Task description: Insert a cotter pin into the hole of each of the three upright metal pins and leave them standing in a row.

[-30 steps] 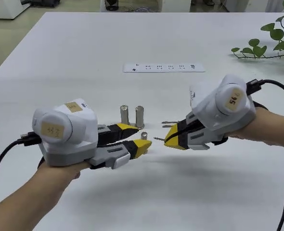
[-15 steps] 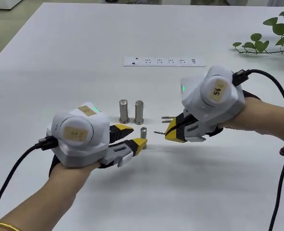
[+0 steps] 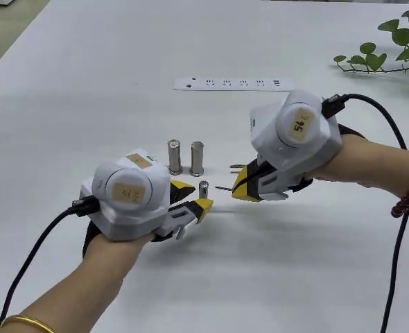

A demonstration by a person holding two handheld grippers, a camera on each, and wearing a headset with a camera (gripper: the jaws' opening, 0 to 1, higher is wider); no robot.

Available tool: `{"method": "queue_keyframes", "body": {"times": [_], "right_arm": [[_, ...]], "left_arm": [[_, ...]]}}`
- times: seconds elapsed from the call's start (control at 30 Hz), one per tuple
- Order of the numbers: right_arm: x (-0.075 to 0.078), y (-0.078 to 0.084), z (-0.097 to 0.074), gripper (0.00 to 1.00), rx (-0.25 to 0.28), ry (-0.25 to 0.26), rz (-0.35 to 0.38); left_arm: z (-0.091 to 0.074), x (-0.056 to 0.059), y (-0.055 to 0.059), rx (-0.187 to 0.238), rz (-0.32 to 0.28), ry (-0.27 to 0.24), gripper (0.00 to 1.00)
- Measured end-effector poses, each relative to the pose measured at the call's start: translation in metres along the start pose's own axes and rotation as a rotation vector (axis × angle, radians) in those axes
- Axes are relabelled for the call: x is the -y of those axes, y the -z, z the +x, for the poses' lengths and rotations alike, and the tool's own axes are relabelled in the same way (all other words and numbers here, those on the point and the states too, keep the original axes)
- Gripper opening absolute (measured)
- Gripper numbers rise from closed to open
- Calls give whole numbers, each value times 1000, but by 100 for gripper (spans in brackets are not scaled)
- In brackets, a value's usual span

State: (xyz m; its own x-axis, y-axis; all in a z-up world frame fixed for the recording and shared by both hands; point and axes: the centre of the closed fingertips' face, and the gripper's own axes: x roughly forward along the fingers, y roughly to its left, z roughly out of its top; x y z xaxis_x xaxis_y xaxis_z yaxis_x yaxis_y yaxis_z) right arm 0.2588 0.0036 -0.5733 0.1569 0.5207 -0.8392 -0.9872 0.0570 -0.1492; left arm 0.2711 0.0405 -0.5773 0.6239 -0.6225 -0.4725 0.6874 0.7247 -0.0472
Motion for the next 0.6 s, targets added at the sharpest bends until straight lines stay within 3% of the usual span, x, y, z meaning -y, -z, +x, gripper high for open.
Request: {"method": "queue_keyframes", "body": {"times": [0.6], "right_arm": [[-2,-10,4,0,-1,-21,-17]], "left_arm": [[8,1,5,-12,11,-3,9]]}}
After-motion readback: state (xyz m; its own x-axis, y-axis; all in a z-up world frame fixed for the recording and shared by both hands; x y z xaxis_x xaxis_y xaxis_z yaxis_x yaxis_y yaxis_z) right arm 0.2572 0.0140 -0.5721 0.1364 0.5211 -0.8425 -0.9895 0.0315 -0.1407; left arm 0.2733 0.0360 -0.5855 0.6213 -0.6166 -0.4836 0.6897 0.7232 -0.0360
